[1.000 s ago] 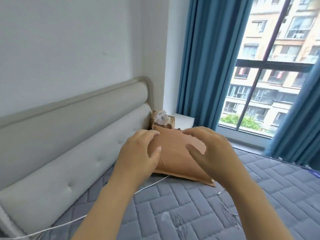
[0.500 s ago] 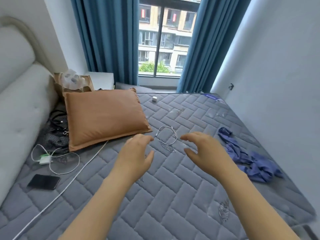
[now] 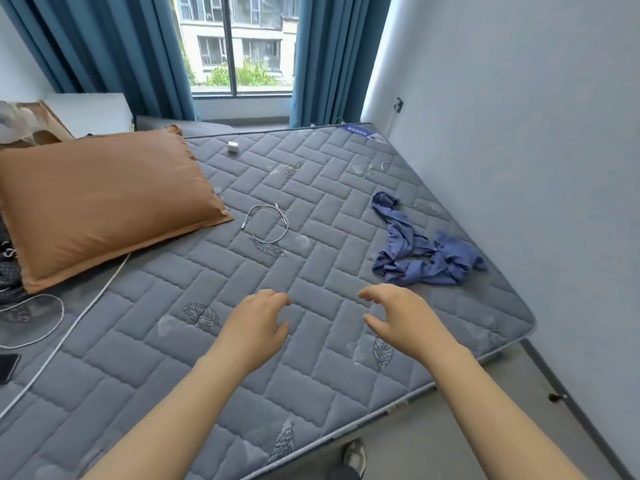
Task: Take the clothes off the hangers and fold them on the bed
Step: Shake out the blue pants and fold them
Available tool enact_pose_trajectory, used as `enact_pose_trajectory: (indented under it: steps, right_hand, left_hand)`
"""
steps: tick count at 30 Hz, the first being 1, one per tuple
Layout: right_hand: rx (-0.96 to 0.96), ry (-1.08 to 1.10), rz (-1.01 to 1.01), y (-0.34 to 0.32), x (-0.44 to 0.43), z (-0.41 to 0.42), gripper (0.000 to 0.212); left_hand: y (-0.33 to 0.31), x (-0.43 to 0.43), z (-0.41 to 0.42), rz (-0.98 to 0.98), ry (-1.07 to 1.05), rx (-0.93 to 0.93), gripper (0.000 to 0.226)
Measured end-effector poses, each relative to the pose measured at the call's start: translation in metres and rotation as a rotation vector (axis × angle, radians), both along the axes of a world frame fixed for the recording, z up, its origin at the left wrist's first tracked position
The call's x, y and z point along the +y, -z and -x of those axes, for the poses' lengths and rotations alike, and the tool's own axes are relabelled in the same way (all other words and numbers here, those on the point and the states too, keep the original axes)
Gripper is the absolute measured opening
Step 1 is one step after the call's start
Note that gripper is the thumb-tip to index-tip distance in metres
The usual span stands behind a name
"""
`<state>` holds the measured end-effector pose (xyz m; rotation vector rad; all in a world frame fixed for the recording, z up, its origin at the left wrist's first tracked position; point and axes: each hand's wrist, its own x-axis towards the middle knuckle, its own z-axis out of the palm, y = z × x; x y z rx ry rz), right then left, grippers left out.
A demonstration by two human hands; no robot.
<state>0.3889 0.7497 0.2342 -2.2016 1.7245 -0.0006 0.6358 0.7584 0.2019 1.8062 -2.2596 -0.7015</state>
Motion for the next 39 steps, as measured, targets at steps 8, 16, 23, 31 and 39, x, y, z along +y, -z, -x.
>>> enact_pose_trajectory:
  steps: [8,16,23,31,39]
  right_hand:
    - [0.062,-0.012,-0.077,0.027,-0.041,0.137,0.039]
    - [0.073,0.053,-0.093,0.028,-0.048,0.208,0.04]
    - [0.067,0.15,-0.09,0.028,-0.03,0.236,0.04]
    - [0.015,0.125,-0.074,0.043,-0.058,0.3,0.04]
    - [0.004,0.033,-0.074,0.046,-0.124,0.445,0.04]
  left_hand:
    - [0.026,-0.026,0.132,-0.054,-0.023,-0.014,0.037]
    - [0.025,-0.041,0.195,-0.035,0.033,-0.031,0.038]
    - [0.03,-0.053,0.218,-0.017,0.126,-0.003,0.038]
    - [0.03,-0.074,0.282,0.011,0.081,-0.004,0.035]
    - [0.034,-0.115,0.442,-0.025,-0.054,0.011,0.036]
